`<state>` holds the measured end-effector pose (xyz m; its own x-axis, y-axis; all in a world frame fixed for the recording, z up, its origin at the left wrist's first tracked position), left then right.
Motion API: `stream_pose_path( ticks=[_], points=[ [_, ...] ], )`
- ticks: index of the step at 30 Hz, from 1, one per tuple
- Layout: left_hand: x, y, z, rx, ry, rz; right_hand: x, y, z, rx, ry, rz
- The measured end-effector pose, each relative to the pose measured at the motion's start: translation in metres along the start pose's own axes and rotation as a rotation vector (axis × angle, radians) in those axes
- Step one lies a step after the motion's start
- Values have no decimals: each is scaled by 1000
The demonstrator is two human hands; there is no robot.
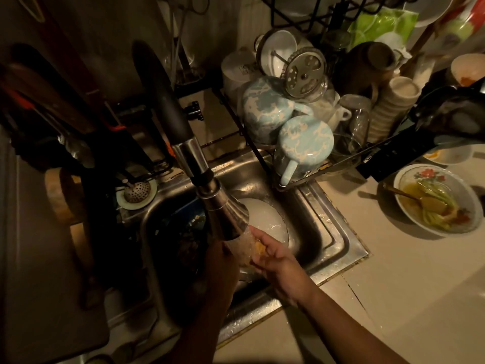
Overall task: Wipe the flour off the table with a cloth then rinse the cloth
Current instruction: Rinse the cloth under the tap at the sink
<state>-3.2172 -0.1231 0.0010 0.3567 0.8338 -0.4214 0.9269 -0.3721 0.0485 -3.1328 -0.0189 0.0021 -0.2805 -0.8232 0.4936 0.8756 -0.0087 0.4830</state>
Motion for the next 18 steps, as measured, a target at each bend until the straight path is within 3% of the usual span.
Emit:
stream_pose_path(
  ticks=[2,4,7,9,11,13,17,18],
  points=[
    [-11,-4,7,15,-197,-73,0,1,-1,-47,343,-70],
    [-15,-4,7,16,-232,-84,-7,0,4,-68,445,-243],
    [7,6,-23,124,36,107,-22,2,14,-137,284,-498],
    [27,14,-27,5,274,214,-29,4,19,-193,259,-611],
    [32,14,-10,-155,309,137,-24,8,20,-237,353,-671],
    [22,12,11,-213,179,82,-12,10,17,-272,467,-642],
    [22,0,32,-58,-112,272,-10,1,25,-280,671,-532],
    [23,1,30,39,-387,306,-15,-3,28,-277,694,-557]
  ],
)
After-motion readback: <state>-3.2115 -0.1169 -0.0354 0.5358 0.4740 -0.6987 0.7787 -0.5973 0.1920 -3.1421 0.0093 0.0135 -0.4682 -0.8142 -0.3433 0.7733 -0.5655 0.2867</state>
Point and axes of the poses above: each hand's wrist, its own y-axis away from the middle knuckle, its own x-axis out of the palm, z = x × y, the point moved 8 cm from there along -y, towards the middle knuckle, and after that the axes turned 12 degrees about x, right-handed, at the moved point
